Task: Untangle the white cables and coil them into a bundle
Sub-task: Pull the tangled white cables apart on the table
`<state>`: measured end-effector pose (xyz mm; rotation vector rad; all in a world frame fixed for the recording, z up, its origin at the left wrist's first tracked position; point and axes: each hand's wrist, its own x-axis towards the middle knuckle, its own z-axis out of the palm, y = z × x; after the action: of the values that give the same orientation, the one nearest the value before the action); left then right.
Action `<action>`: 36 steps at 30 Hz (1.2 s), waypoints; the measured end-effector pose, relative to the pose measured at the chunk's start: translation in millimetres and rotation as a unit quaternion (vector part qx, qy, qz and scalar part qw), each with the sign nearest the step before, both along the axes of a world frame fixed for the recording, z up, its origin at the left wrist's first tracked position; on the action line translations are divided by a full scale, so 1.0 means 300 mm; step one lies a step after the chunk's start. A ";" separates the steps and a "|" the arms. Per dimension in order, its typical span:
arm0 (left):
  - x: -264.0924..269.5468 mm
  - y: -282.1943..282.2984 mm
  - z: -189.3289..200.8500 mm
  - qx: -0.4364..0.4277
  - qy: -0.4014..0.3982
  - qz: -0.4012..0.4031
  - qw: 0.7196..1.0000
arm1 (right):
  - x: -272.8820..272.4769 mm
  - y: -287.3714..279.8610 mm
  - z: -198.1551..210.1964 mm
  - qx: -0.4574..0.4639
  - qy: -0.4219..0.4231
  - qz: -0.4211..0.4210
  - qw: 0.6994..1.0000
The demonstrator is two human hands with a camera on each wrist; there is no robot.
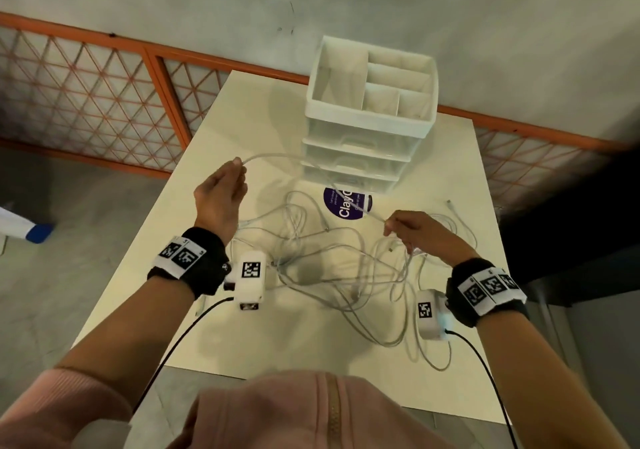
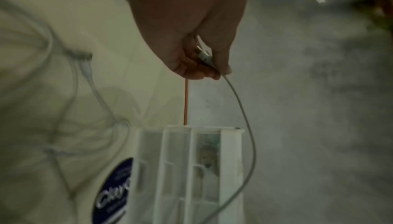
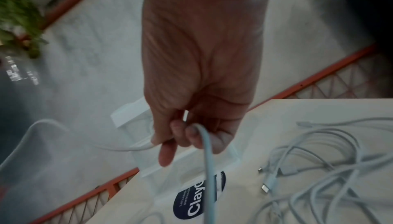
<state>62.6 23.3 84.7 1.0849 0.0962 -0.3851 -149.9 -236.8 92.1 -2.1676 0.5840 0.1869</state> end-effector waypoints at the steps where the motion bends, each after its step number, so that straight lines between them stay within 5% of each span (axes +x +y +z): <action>1: -0.008 -0.011 0.022 -0.033 0.019 -0.001 0.999 | 0.003 -0.001 -0.004 -0.032 0.016 0.008 0.999; 8: -0.069 -0.062 0.111 -0.075 -0.025 -0.071 0.994 | -0.091 -0.005 -0.042 -0.057 0.048 -0.043 0.996; 11: -0.126 -0.096 0.146 -0.041 -0.103 -0.145 0.983 | -0.081 0.027 0.001 -0.066 0.022 -0.041 0.997; 13: -0.163 -0.119 0.170 0.064 -0.229 -0.202 0.950 | -0.029 0.062 0.051 -0.087 -0.015 -0.015 0.996; 17: -0.284 -0.175 0.176 0.228 -0.424 -0.330 0.812 | 0.074 0.136 0.172 -0.101 -0.091 0.042 0.990; 21: -0.296 -0.186 0.112 0.267 -0.458 -0.338 0.778 | 0.094 0.188 0.279 -0.063 -0.127 0.082 0.987; 25: -0.221 -0.159 0.122 0.278 -0.444 -0.161 0.837 | -0.001 0.134 0.241 0.008 -0.096 0.055 0.994; 30: -0.075 -0.061 0.133 0.319 -0.370 0.065 0.870 | -0.144 -0.015 0.027 -0.060 0.039 0.046 0.996; 36: -0.089 -0.027 0.054 0.410 -0.315 -0.010 0.856 | -0.155 -0.027 0.106 -0.079 -0.071 -0.005 0.994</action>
<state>35.8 15.2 100.9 2.0153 -0.3720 0.0383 -196.4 -244.9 123.8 -2.3075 0.5436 -0.0193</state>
